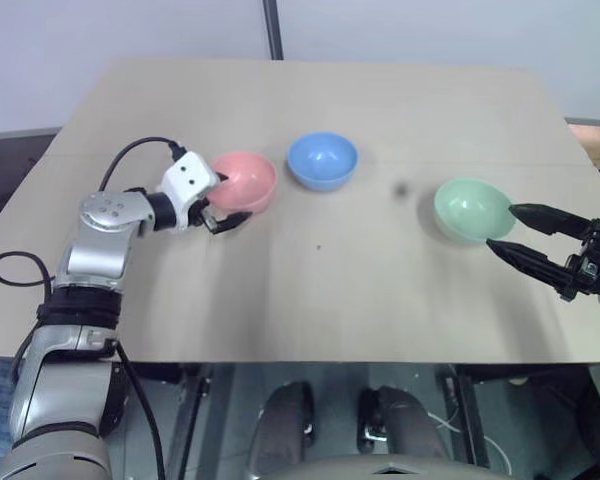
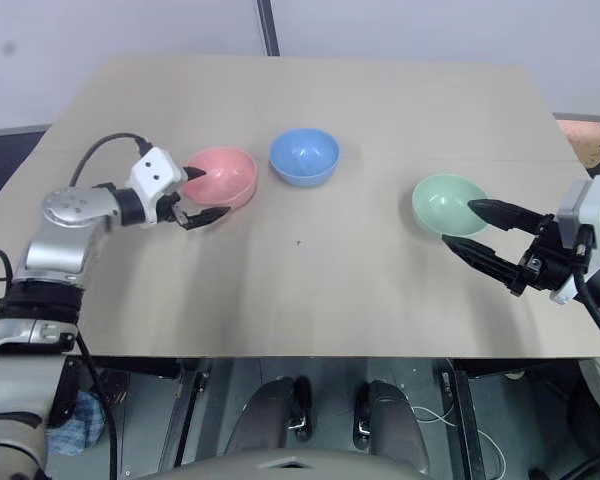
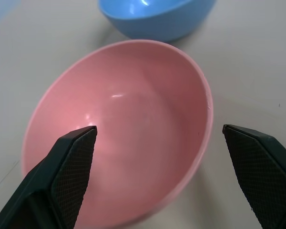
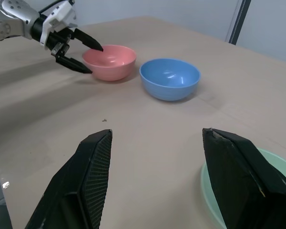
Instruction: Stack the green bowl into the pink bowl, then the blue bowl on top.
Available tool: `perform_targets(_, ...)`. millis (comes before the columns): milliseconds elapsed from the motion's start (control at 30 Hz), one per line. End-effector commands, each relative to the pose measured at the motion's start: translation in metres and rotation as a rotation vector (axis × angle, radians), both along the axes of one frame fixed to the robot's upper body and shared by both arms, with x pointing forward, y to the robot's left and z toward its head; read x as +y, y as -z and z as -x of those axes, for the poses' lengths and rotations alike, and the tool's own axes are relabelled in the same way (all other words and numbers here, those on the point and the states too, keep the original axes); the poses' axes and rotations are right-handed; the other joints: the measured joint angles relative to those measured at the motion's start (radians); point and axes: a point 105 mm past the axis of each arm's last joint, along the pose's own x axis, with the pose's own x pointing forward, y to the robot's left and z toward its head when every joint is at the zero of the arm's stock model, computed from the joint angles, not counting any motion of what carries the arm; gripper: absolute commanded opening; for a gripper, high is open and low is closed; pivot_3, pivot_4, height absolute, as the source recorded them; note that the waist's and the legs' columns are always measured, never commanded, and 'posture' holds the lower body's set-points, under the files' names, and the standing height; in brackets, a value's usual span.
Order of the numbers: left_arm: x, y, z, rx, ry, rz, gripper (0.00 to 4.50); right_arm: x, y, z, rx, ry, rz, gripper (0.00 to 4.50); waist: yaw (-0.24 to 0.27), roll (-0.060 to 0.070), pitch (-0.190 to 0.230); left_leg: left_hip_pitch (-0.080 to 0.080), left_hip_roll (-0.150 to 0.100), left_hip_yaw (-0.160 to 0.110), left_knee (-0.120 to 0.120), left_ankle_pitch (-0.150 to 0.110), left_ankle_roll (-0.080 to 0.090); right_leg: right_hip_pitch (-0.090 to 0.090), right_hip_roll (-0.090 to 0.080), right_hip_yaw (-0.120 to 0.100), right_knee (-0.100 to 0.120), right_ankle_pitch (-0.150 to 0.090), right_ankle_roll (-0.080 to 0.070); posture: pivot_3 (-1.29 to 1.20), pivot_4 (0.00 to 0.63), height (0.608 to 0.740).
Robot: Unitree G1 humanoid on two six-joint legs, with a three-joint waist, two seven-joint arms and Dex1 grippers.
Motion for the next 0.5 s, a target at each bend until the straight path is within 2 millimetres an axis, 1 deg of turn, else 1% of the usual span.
perform_targets(33, -0.006, -0.001, -0.005, -0.014, 0.067, -0.077, 4.47, 0.001, -0.011, 0.005, -0.063, -0.003, 0.011, 3.31, 0.001, 0.000, 0.000, 0.000, 0.000, 0.000, 0.000, 0.000, 0.000, 0.000, 0.000, 0.000, 0.000, 0.000, 0.000, 0.00, 0.150, 0.740)
perform_targets(200, -0.018, 0.005, -0.006, 0.022, 0.177, -0.142, 4.47, -0.001, -0.011, 0.003, -0.065, 0.002, 0.018, 3.31, 0.000, 0.000, 0.000, -0.001, 0.000, 0.000, 0.002, 0.000, 0.000, 0.000, 0.000, 0.000, 0.000, 0.000, 0.000, 0.00, 0.150, 0.740)
perform_targets(300, -0.024, 0.000, -0.010, 0.015, 0.208, -0.124, 3.70, -0.001, -0.011, 0.004, -0.067, 0.002, 0.017, 3.31, 0.000, 0.000, 0.000, -0.001, 0.000, -0.001, 0.003, 0.000, 0.000, 0.000, 0.000, -0.001, 0.000, 0.000, 0.000, 0.00, 0.150, 0.740)
perform_targets(333, -0.025, 0.000, -0.010, 0.014, 0.215, -0.128, 3.11, -0.001, -0.011, 0.004, -0.068, 0.004, 0.016, 3.31, 0.000, 0.000, 0.000, -0.002, 0.000, -0.001, 0.003, 0.000, 0.000, 0.000, 0.001, -0.001, 0.000, 0.000, 0.000, 0.00, 0.150, 0.740)
perform_targets(367, -0.025, 0.000, -0.011, 0.013, 0.219, -0.136, 2.40, -0.001, -0.011, 0.003, -0.068, 0.005, 0.015, 3.31, 0.000, 0.000, 0.000, -0.002, 0.000, -0.001, 0.003, 0.000, 0.000, 0.000, 0.001, -0.001, 0.000, 0.000, 0.000, 0.00, 0.150, 0.740)
perform_targets(400, -0.025, 0.000, -0.011, 0.013, 0.223, -0.140, 2.19, -0.001, -0.011, 0.003, -0.069, 0.007, 0.016, 3.31, 0.000, 0.000, 0.000, -0.002, 0.000, -0.001, 0.003, 0.000, 0.000, 0.000, 0.001, -0.001, 0.000, 0.000, 0.000, 0.00, 0.150, 0.740)
perform_targets(433, -0.025, 0.001, -0.011, 0.014, 0.227, -0.145, 1.70, -0.001, -0.011, 0.003, -0.069, 0.008, 0.016, 3.31, -0.001, 0.000, 0.000, -0.002, 0.000, -0.001, 0.004, 0.000, 0.000, 0.000, 0.001, -0.001, 0.000, 0.000, 0.000, 0.00, 0.150, 0.740)
perform_targets(467, -0.026, 0.001, -0.011, 0.011, 0.238, -0.157, 1.01, -0.001, -0.011, 0.003, -0.069, 0.009, 0.016, 3.31, -0.001, 0.000, 0.000, -0.002, 0.000, -0.001, 0.004, 0.000, 0.000, 0.000, 0.001, -0.001, 0.000, 0.000, 0.000, 0.00, 0.150, 0.740)
perform_targets(500, -0.026, 0.001, -0.010, 0.008, 0.250, -0.167, 0.59, -0.002, -0.010, 0.003, -0.068, 0.009, 0.016, 3.31, -0.001, 0.000, 0.000, -0.002, 0.001, -0.001, 0.004, 0.000, 0.000, 0.000, 0.001, -0.001, 0.000, 0.000, 0.000, 0.00, 0.150, 0.740)
